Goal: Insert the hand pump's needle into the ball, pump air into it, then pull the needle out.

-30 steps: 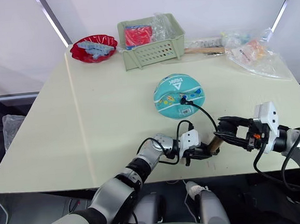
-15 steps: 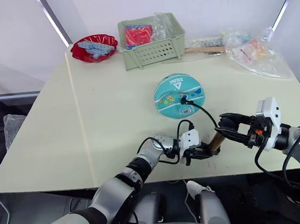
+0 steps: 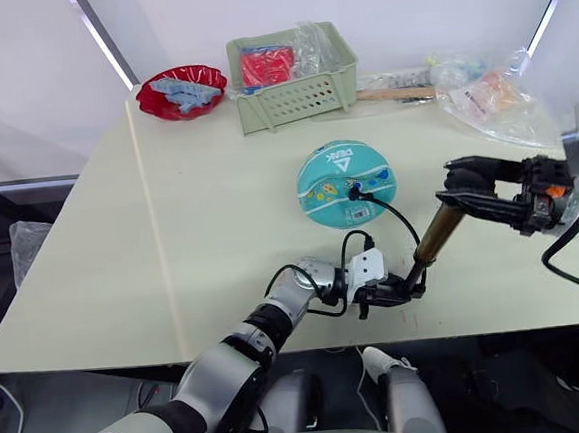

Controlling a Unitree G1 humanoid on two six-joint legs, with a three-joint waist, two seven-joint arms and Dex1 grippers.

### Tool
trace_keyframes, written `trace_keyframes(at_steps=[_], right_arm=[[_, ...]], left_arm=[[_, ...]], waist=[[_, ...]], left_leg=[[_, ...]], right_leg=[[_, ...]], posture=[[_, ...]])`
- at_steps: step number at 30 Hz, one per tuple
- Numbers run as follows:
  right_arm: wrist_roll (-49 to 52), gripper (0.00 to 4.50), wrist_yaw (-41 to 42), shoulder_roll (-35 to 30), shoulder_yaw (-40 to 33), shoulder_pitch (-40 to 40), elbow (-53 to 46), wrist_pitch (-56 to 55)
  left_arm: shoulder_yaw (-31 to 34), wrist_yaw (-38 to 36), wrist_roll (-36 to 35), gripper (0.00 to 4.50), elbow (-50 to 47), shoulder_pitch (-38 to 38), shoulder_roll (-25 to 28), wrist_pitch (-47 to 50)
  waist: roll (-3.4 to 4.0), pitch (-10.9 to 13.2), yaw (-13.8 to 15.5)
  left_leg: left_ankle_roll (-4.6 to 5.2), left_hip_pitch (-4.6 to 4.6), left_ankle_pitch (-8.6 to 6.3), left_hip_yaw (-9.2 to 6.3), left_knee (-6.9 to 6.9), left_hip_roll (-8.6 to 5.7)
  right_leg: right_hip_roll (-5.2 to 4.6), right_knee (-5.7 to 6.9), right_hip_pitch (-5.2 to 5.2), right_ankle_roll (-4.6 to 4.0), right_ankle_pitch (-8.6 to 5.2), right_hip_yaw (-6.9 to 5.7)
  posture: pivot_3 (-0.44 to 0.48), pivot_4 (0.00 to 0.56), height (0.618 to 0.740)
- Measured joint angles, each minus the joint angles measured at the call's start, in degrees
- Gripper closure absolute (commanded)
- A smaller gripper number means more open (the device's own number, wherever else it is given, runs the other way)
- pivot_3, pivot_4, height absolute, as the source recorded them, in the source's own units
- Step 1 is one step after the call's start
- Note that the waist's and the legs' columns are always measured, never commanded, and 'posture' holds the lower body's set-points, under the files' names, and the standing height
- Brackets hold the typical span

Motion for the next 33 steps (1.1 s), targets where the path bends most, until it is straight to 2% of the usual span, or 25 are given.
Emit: trace_keyframes(at_steps=[8, 16, 20, 22, 33], right_arm=[[2.0, 2.65, -0.16, -1.71, -1.14, -3.41, 1.35, 2.47], [-0.05, 2.65, 1.42, -0.68, -3.28, 1.89, -0.68, -0.34], [-2.45, 2.65, 1.59, 1.19, -1.4, 5.29, -2.71, -3.24], [-5.16, 2.65, 1.7, 2.79, 1.88, 8.25, -3.84, -5.25], [-17.1, 2.65, 0.96, 9.38, 12.97, 14.67, -2.58, -12.53]], left_arm=[[0.04, -0.04, -0.13, 3.45, 0.0, 0.11, -0.04, -0.01], [0.05, 0.12, -0.17, 3.45, -0.02, 0.49, 0.21, 0.0], [-0.02, 0.48, 0.16, 3.45, 0.26, 0.61, 0.43, 0.05], [-0.06, 0.56, 0.62, 3.45, 0.42, 0.63, 0.52, 0.03], [-0.18, 0.61, 0.72, 3.45, 0.16, 1.1, 0.45, -0.67]], waist=[[0.0, 0.01, 0.0], [-0.14, -0.13, -0.04], [-0.59, -0.5, -0.1], [-0.85, -0.76, -0.1], [-0.82, -0.79, -0.04]], left_leg=[[0.0, -0.03, 0.0, 0.01, 0.0, 0.0], [0.0, 0.08, 0.0, -0.02, -0.01, 0.02], [0.0, 0.22, 0.0, -0.11, -0.02, 0.13], [0.0, 0.24, 0.0, -0.17, -0.02, 0.19], [-0.01, 0.19, -0.01, -0.2, -0.07, 0.16]], right_leg=[[-0.02, -0.01, -0.01, 0.01, 0.0, 0.01], [0.02, -0.01, 0.05, 0.0, 0.0, -0.01], [0.11, -0.01, 0.18, -0.02, -0.03, -0.09], [0.15, -0.01, 0.2, -0.06, -0.05, -0.15], [0.11, -0.06, 0.19, -0.11, -0.07, -0.2]], posture=[[0.0, 0.15, 0.738], [0.0, 0.15, 0.738], [0.0, 0.15, 0.738], [0.0, 0.15, 0.738], [0.0, 0.15, 0.738]])
